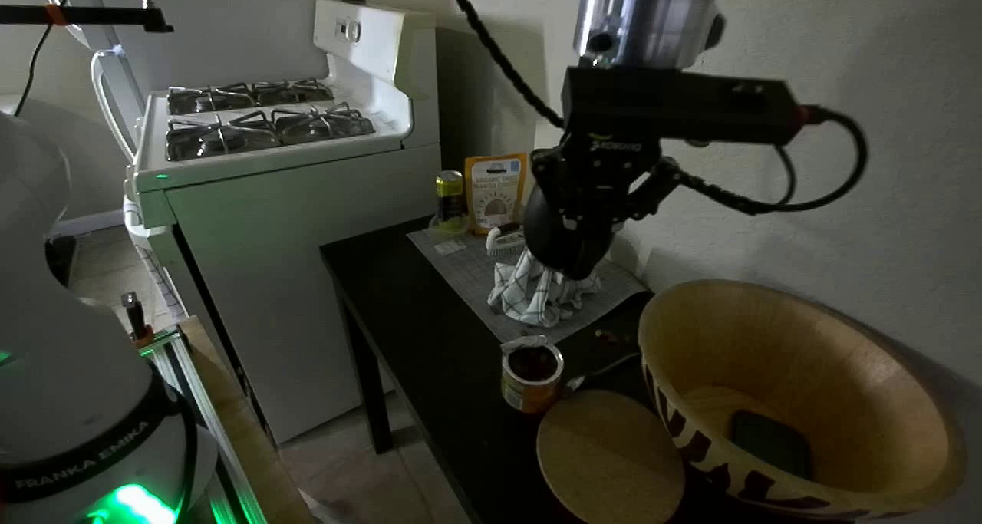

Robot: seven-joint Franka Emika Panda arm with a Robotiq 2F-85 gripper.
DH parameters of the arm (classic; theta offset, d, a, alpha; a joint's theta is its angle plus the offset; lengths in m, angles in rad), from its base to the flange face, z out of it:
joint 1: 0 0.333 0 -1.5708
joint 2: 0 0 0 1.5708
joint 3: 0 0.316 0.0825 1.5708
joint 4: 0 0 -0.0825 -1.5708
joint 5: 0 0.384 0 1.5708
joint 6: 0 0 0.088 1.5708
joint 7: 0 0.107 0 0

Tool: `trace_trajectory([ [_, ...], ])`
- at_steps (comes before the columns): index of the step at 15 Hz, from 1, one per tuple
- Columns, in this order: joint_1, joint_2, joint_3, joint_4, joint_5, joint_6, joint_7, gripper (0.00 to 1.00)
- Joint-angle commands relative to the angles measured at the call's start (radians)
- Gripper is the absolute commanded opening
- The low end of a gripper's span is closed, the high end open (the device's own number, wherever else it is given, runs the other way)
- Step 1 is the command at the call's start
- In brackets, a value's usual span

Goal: Pick up the black mug and put it in the wooden bowl

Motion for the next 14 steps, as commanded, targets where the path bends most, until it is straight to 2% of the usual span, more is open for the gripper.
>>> trace_trajectory([
  [1,-0.041,0.074,-0.036,0.137,-0.061,-0.039,0.086,0.05],
  [4,-0.076,0.146,-0.066,0.195,-0.095,0.009,0.172,0.05],
  [7,-0.100,0.239,-0.082,0.259,-0.082,0.066,0.228,0.05],
  [10,-0.117,0.342,-0.072,0.354,-0.074,0.091,0.248,0.05],
  [14,-0.135,0.485,-0.045,0.502,-0.070,0.067,0.251,0.05],
])
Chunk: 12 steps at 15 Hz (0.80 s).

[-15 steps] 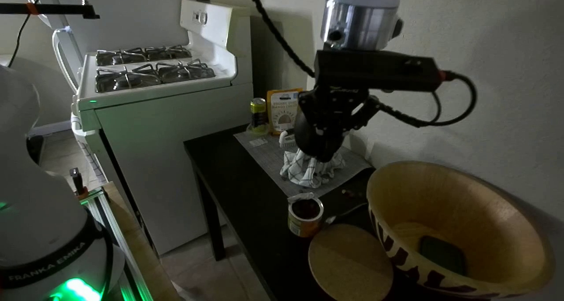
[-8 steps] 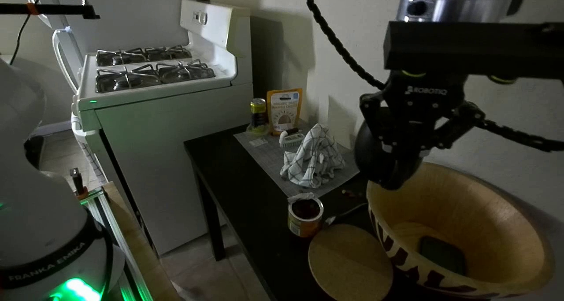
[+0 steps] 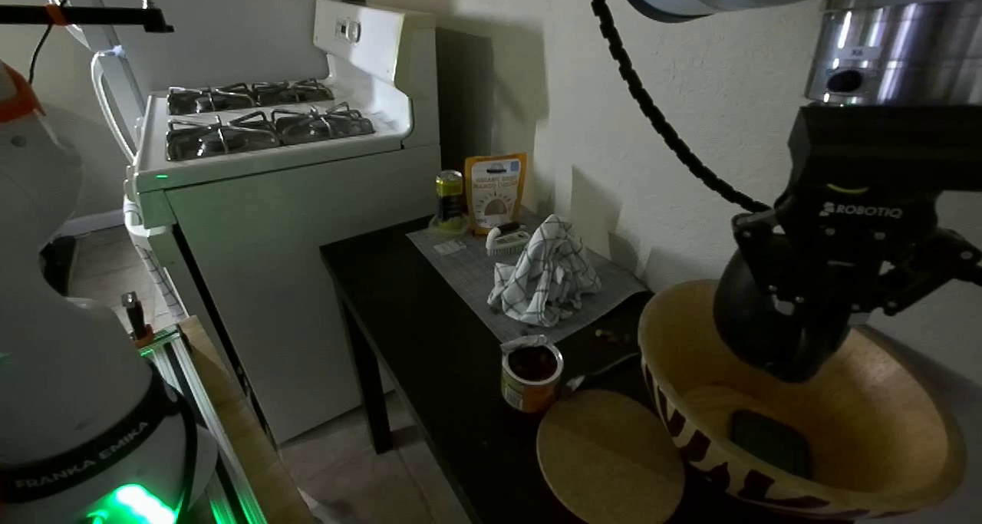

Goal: Pick up the black mug and put it in the wooden bowl

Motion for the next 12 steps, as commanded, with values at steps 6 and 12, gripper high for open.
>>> trace_trajectory([
  [6,-0.080,0.276,0.110,0.240,0.034,0.033,-0.012,0.05],
  [12,-0.107,0.322,0.154,0.153,0.019,0.211,0.011,0.05],
])
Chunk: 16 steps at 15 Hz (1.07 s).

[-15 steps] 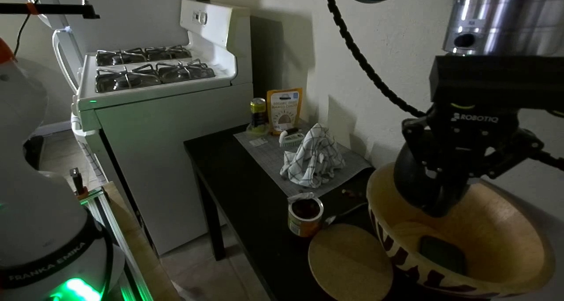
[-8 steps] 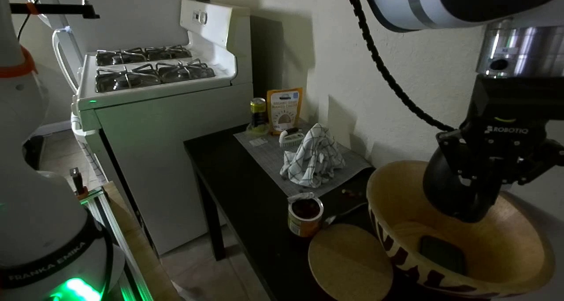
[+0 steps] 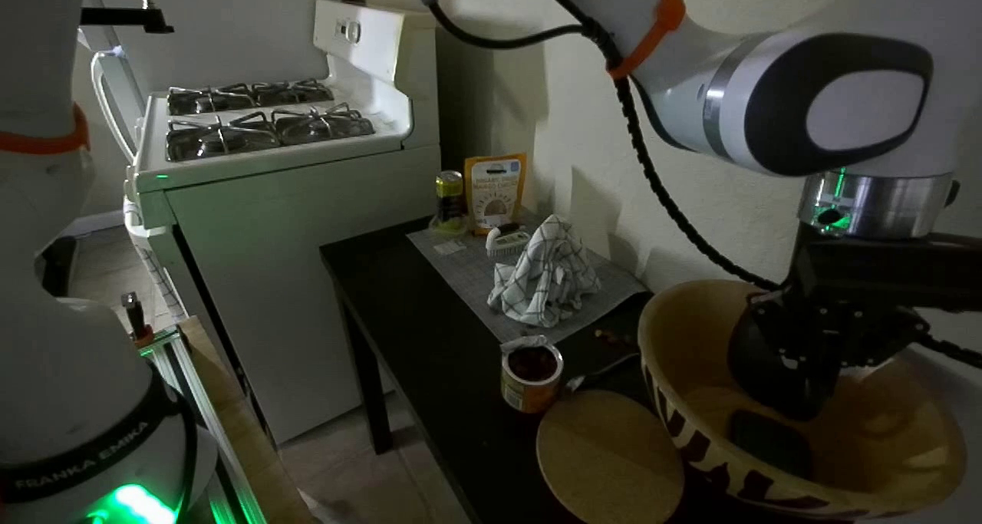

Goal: Pick up the black mug and put it in the wooden bowl

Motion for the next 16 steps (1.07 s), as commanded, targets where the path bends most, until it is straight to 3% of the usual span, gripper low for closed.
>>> trace_trajectory([
  [1,-0.029,0.004,0.030,-0.055,0.003,0.105,0.013,0.05],
  [7,-0.044,0.022,0.047,-0.120,0.003,0.179,0.007,0.05],
  [13,-0.060,0.061,0.065,-0.078,0.009,0.146,-0.003,0.05],
  [14,-0.061,0.064,0.068,-0.071,0.010,0.136,-0.004,0.17],
  [15,-0.063,0.068,0.070,-0.067,0.010,0.136,-0.004,0.47],
  [16,-0.066,0.069,0.072,-0.062,0.011,0.134,-0.005,0.49],
])
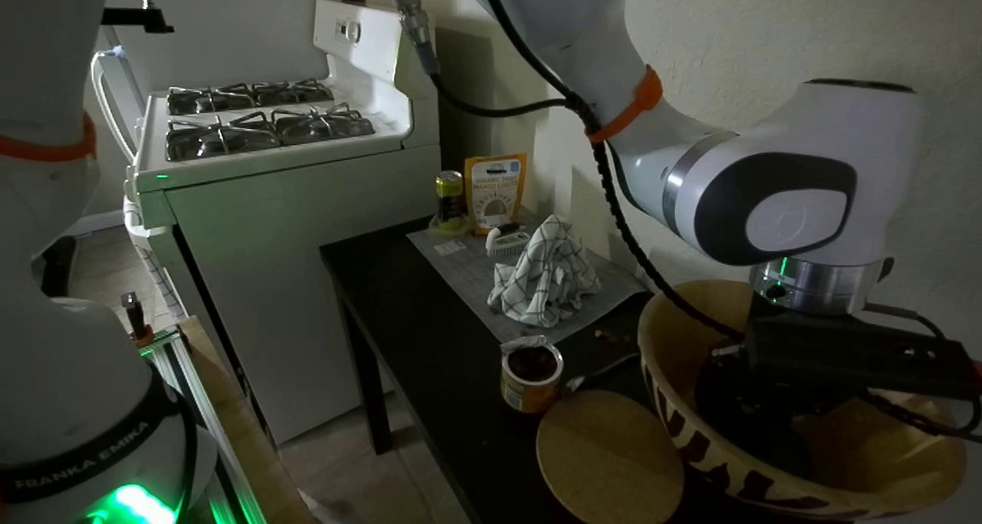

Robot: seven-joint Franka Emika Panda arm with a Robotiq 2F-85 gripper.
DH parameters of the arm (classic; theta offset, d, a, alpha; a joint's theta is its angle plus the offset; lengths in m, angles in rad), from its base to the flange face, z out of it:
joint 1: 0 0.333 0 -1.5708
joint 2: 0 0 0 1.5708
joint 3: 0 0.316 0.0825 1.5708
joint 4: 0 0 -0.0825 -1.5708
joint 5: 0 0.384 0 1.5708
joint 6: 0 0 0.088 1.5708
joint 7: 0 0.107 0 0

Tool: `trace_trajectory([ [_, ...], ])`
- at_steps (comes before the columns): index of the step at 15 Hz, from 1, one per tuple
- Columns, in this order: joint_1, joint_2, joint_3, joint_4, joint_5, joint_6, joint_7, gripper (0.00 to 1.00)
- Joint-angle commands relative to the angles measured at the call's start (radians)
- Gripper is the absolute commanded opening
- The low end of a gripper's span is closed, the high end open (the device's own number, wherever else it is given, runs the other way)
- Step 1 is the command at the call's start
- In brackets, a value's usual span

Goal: Pick up the black mug and put it in the wooden bowl

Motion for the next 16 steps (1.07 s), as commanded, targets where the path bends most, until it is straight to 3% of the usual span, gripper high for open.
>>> trace_trajectory([
  [1,-0.026,0.005,0.022,0.037,0.011,-0.020,-0.006,0.55],
  [4,-0.032,-0.015,0.020,0.043,0.013,-0.030,-0.006,0.77],
  [7,-0.036,-0.130,0.017,-0.037,0.004,-0.039,-0.038,0.98],
  [11,-0.050,-0.354,0.057,-0.223,0.053,0.008,-0.292,1.00],
  [15,0.029,-0.579,0.023,-0.410,0.034,0.027,-0.467,1.00],
  [16,0.037,-0.442,-0.007,-0.265,0.037,-0.003,-0.395,1.00],
])
